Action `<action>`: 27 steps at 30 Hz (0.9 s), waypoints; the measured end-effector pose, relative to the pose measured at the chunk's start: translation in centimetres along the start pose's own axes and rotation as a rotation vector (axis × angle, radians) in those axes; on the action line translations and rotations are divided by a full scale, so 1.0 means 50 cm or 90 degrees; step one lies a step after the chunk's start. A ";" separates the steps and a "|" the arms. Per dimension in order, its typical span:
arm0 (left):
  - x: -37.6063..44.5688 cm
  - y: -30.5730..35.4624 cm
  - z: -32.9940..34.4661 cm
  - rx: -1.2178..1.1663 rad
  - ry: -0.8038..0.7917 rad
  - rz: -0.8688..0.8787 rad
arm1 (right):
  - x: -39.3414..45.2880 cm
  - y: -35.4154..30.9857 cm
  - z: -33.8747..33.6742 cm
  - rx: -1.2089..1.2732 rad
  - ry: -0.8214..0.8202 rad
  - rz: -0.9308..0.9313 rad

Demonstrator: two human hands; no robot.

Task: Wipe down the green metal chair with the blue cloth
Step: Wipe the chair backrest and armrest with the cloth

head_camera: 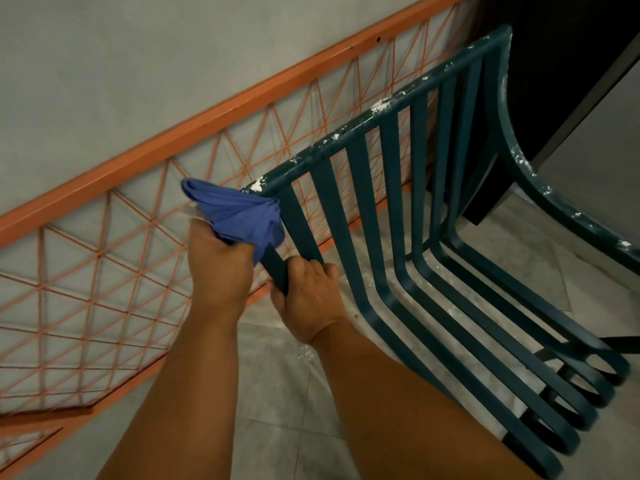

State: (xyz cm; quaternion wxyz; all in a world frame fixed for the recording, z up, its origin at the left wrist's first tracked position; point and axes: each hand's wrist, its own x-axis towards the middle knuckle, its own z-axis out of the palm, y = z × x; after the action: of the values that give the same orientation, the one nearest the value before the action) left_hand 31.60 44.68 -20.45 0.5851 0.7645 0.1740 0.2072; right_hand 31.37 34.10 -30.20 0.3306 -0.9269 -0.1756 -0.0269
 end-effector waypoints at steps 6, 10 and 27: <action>0.012 -0.009 -0.031 0.100 -0.105 0.043 | -0.002 -0.006 -0.012 -0.003 -0.010 0.004; 0.018 0.015 -0.032 0.132 -0.138 0.093 | -0.004 -0.004 -0.010 0.007 -0.007 0.004; 0.024 0.039 -0.037 -0.295 0.031 -0.061 | -0.008 -0.001 -0.016 0.033 -0.045 0.018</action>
State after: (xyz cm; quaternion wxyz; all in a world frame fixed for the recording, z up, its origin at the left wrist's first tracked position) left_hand 31.70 46.31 -18.03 0.7497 0.5955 0.1717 0.2321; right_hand 31.01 33.49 -29.60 0.3483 -0.9209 -0.1747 0.0149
